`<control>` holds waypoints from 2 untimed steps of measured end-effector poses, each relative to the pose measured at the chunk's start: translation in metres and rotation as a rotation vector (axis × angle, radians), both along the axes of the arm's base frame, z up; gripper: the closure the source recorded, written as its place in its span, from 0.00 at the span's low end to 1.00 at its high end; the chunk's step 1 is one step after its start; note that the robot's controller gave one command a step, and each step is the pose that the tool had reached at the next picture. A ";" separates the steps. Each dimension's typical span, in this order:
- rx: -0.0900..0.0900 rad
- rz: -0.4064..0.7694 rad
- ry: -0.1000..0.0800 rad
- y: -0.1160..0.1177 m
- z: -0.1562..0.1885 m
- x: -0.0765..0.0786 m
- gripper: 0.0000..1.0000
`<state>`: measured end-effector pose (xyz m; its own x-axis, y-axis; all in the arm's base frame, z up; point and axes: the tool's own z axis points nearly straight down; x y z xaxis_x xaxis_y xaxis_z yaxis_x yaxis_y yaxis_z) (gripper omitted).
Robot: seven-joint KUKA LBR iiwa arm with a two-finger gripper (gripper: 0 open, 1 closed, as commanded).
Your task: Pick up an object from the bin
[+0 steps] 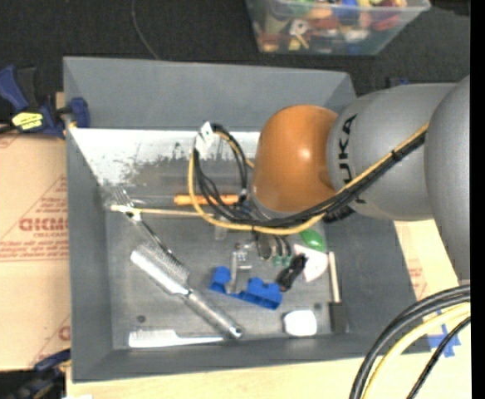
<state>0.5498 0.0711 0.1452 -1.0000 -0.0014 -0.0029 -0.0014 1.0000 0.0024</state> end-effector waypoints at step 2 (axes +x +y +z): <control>0.000 0.007 -0.006 -0.052 -0.026 -0.004 0.00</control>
Offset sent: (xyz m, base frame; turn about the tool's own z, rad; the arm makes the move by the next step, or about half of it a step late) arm -0.0058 -0.0506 -0.0266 -0.0087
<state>0.5455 0.0195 0.1196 -0.9999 -0.0085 -0.0088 -0.0085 1.0000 0.0023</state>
